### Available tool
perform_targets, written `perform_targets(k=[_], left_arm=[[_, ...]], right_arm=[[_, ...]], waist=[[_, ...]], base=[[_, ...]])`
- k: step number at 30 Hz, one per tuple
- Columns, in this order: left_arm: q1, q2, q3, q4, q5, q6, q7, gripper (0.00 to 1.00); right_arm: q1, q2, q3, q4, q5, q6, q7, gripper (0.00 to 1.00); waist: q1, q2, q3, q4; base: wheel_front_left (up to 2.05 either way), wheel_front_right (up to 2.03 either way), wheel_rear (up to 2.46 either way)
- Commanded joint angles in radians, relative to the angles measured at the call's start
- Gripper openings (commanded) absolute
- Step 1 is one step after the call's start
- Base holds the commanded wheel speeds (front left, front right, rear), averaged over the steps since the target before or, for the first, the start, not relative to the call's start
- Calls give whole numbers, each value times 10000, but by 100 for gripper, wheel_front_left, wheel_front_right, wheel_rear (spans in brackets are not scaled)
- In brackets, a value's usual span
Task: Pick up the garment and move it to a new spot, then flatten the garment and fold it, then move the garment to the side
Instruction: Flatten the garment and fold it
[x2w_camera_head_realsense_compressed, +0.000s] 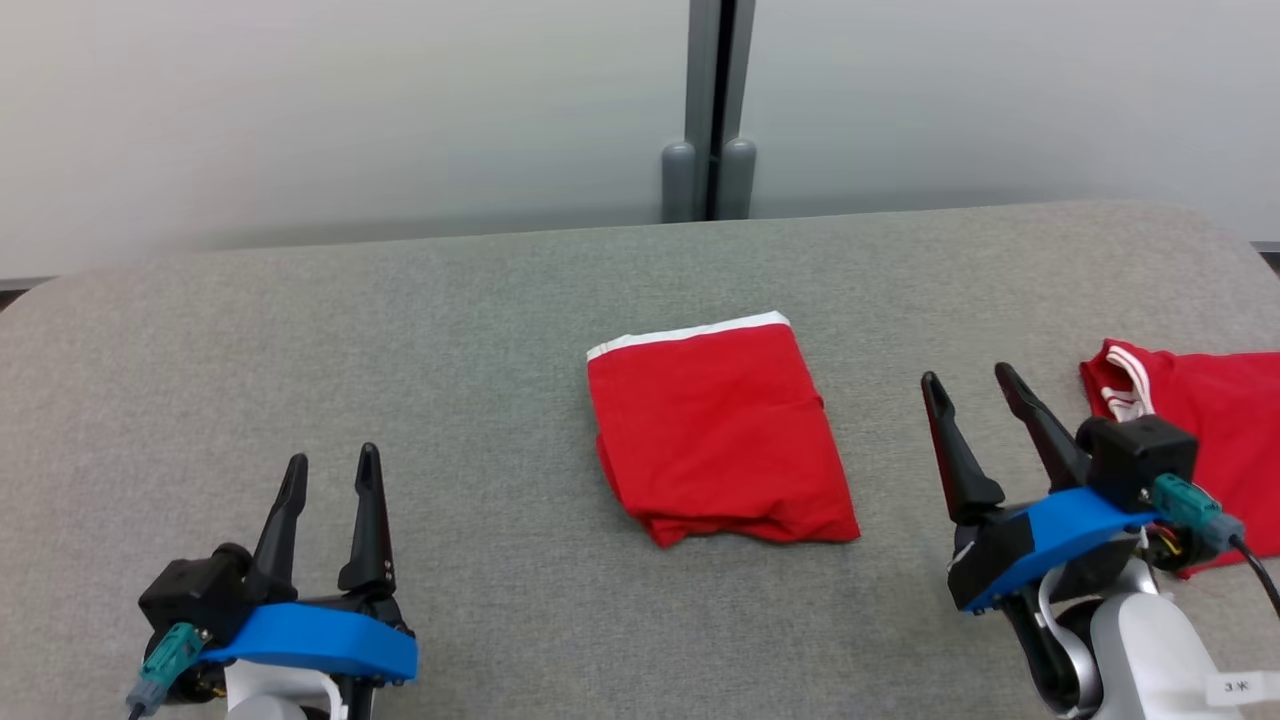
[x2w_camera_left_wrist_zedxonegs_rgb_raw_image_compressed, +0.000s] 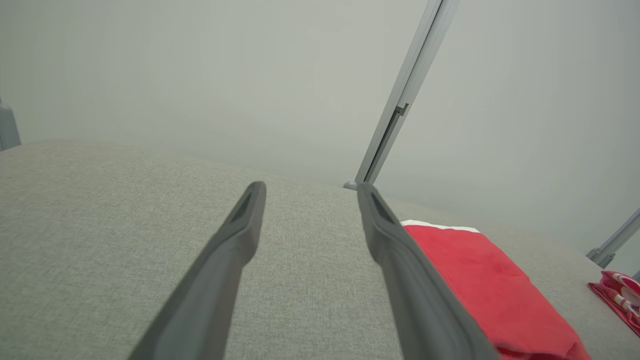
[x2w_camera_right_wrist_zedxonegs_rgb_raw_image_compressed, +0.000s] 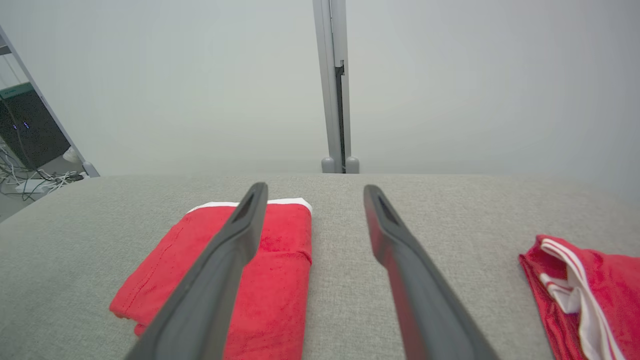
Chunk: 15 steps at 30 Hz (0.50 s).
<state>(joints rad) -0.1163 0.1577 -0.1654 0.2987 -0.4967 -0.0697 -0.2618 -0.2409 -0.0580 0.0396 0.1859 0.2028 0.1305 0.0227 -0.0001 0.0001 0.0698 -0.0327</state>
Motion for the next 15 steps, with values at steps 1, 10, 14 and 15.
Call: perform_targets(k=[1,10,14,15], left_arm=[[156,92,109,-42,63,78,-41,100],[509,331,252,-175,573,443,-41,100],[514,376,289,-147,694,518,-43,100],[547,384,305,-137,729,551,-43,100]], right_arm=[[292,51,-103,-149,-402,7,-225,100],[910,31,-356,375,-819,7,-637,100],[909,40,-320,461,-848,7,-684,100],[915,44,-293,488,-846,7,-676,100]], waist=[[1,-1,-139,-186],[1,-1,-390,-572],[1,-1,-404,-634],[1,-1,-407,-649]], base=[[0,0,0],[0,0,0],[0,0,0],[0,0,0]])
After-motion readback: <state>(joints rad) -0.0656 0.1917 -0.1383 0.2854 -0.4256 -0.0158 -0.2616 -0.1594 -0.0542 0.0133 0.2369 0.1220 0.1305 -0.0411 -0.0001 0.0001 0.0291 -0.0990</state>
